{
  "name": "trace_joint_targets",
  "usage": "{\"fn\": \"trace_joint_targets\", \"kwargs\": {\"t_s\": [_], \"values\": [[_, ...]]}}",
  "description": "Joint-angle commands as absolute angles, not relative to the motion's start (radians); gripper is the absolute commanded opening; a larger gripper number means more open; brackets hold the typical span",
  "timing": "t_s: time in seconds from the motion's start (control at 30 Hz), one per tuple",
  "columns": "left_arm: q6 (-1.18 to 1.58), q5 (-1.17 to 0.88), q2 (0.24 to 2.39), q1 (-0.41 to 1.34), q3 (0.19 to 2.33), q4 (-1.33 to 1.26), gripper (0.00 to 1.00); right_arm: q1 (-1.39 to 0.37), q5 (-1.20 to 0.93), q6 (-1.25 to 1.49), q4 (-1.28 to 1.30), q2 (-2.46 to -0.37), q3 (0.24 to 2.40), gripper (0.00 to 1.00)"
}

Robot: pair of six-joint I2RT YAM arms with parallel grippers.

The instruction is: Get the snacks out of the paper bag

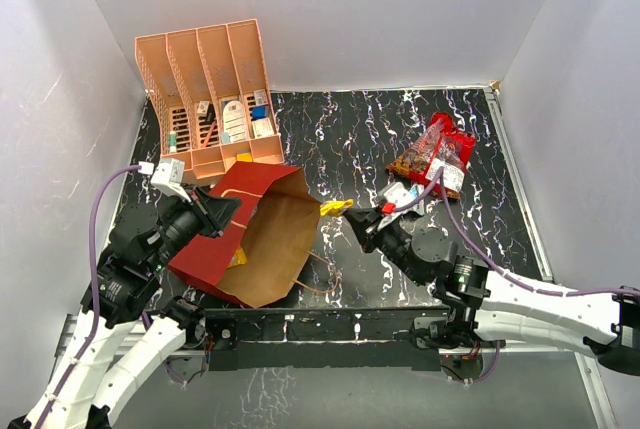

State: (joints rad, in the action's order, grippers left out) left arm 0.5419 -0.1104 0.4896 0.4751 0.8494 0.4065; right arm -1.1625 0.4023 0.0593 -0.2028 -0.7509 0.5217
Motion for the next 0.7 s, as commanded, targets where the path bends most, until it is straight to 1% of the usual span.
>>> {"fn": "trace_joint_targets", "kwargs": {"t_s": [0.0, 0.1, 0.17, 0.2, 0.3, 0.37, 0.5, 0.67], "values": [[0.526, -0.082, 0.480, 0.477, 0.859, 0.425, 0.00, -1.144, 0.744, 0.106, -0.091, -0.717, 0.545, 0.07], [0.520, -0.078, 0.476, 0.477, 0.865, 0.434, 0.00, -1.081, 0.805, 0.132, -0.061, -0.733, 0.565, 0.07], [0.520, -0.078, 0.474, 0.477, 0.866, 0.438, 0.00, -0.992, 0.775, 0.165, -0.037, -0.754, 0.569, 0.07], [0.522, -0.079, 0.473, 0.477, 0.867, 0.440, 0.00, -0.929, 0.733, 0.193, -0.020, -0.768, 0.571, 0.07], [0.526, -0.082, 0.467, 0.477, 0.866, 0.443, 0.00, -0.731, 0.519, 0.285, 0.017, -0.808, 0.567, 0.07], [0.527, -0.082, 0.463, 0.477, 0.869, 0.446, 0.00, -0.644, 0.395, 0.344, 0.019, -0.832, 0.556, 0.07], [0.529, -0.075, 0.460, 0.477, 0.878, 0.458, 0.00, -0.503, 0.144, 0.433, -0.017, -0.897, 0.528, 0.07], [0.527, -0.093, 0.465, 0.477, 0.882, 0.455, 0.00, -0.358, -0.107, 0.515, -0.093, -1.027, 0.520, 0.07]]}}
